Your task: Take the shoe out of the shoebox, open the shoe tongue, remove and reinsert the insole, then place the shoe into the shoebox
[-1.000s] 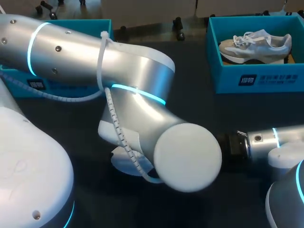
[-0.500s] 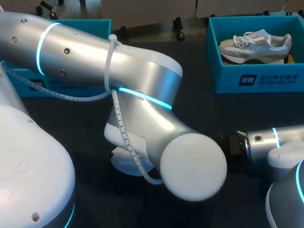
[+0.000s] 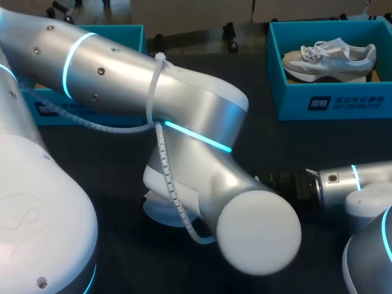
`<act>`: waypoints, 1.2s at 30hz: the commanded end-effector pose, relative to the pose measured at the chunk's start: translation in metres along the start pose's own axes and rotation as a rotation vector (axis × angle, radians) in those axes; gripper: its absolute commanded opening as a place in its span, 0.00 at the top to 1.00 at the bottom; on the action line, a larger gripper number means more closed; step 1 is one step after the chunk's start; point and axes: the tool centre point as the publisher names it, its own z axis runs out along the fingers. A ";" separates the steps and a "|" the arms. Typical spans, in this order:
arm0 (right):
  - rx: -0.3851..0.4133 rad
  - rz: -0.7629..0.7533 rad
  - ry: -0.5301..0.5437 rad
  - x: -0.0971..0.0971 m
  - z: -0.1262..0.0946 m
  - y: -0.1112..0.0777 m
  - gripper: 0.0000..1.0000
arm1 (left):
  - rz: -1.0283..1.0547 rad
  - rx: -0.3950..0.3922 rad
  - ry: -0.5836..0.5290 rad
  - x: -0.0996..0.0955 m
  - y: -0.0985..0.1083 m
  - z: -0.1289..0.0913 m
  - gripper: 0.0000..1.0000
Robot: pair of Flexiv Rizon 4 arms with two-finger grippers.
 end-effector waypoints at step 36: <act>0.007 0.001 0.000 0.001 0.001 0.002 1.00 | -0.095 -0.001 0.020 -0.008 0.001 0.022 1.00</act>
